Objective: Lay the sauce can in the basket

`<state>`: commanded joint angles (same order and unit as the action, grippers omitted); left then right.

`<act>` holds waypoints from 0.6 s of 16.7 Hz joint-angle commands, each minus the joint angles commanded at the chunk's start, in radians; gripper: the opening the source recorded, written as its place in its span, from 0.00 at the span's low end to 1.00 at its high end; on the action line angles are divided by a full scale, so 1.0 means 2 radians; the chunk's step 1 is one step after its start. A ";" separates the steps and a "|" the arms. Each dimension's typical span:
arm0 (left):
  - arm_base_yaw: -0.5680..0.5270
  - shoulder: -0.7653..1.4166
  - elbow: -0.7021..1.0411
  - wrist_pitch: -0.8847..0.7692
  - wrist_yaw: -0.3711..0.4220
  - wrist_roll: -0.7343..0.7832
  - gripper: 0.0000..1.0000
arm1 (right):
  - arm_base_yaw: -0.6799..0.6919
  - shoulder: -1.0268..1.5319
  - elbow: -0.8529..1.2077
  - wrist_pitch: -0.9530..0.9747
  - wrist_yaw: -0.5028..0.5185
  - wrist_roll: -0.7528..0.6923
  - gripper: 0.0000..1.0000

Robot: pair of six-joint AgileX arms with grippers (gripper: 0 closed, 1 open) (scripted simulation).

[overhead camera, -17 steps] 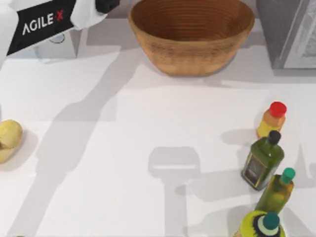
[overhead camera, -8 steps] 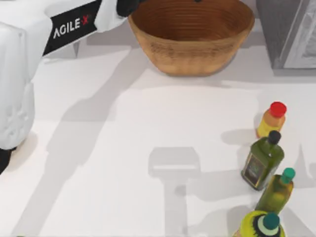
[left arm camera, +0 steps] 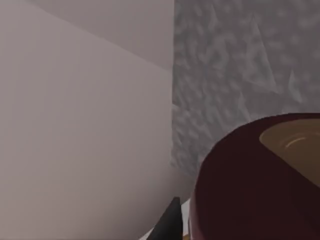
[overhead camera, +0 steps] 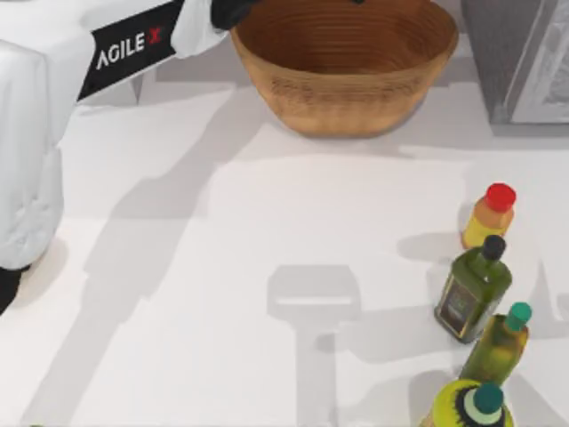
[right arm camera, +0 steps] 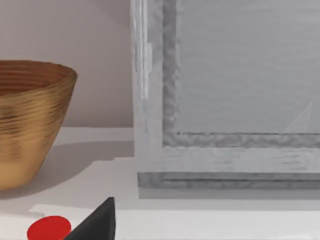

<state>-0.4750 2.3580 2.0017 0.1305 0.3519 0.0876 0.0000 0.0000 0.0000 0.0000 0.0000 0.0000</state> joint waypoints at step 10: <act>0.000 0.000 0.000 0.000 0.000 0.000 1.00 | 0.000 0.000 0.000 0.000 0.000 0.000 1.00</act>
<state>-0.4750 2.3580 2.0017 0.1305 0.3519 0.0876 0.0000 0.0000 0.0000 0.0000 0.0000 0.0000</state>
